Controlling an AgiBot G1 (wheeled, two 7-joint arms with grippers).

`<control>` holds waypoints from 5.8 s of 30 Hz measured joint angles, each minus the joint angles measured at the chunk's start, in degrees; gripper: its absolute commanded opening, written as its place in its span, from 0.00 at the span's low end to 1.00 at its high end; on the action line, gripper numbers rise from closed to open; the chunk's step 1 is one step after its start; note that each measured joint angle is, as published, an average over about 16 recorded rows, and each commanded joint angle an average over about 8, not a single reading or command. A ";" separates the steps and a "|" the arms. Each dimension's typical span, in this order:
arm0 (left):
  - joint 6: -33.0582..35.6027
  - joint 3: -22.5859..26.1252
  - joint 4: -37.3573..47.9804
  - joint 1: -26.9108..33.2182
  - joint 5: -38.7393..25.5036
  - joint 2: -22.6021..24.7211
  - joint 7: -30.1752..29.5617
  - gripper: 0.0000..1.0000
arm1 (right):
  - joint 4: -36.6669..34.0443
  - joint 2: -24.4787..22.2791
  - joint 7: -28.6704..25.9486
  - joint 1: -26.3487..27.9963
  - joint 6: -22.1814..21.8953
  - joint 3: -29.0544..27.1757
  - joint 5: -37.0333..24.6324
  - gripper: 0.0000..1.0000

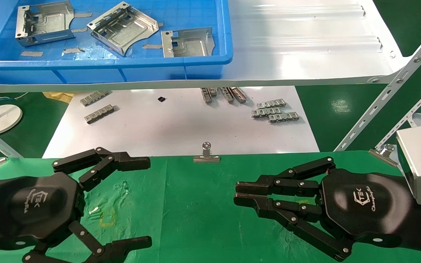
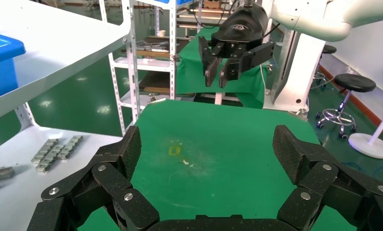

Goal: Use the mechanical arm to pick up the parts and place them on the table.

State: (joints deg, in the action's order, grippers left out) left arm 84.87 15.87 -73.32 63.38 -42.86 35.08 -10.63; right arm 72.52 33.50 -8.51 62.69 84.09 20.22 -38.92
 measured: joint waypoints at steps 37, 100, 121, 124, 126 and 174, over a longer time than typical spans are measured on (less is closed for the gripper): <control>-18.85 18.84 62.42 57.38 -41.72 28.20 3.43 0.00 | -0.01 -0.01 0.02 0.01 0.00 0.03 0.02 0.00; 6.42 12.51 53.93 50.06 -22.04 15.80 26.67 0.00 | -0.01 -0.02 0.04 0.03 -0.02 0.07 0.05 1.00; 3.69 27.48 36.30 27.03 -17.28 2.34 50.02 0.00 | -0.01 -0.03 0.05 0.03 -0.02 0.09 0.06 1.00; 3.41 28.60 41.34 26.60 -19.38 3.90 54.70 0.00 | -0.01 -0.03 0.05 0.03 -0.03 0.09 0.06 1.00; 3.33 29.09 44.56 26.43 -20.28 4.90 57.14 0.00 | -0.01 -0.03 0.05 0.03 -0.03 0.09 0.06 1.00; 6.94 24.53 63.72 19.56 -4.71 9.72 46.84 1.00 | -0.03 -0.05 0.07 0.02 -0.05 0.11 0.08 1.00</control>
State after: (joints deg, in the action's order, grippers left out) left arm 91.82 40.41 -9.60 82.95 -47.57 44.80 36.21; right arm 72.48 33.45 -8.45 62.71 84.04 20.33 -38.84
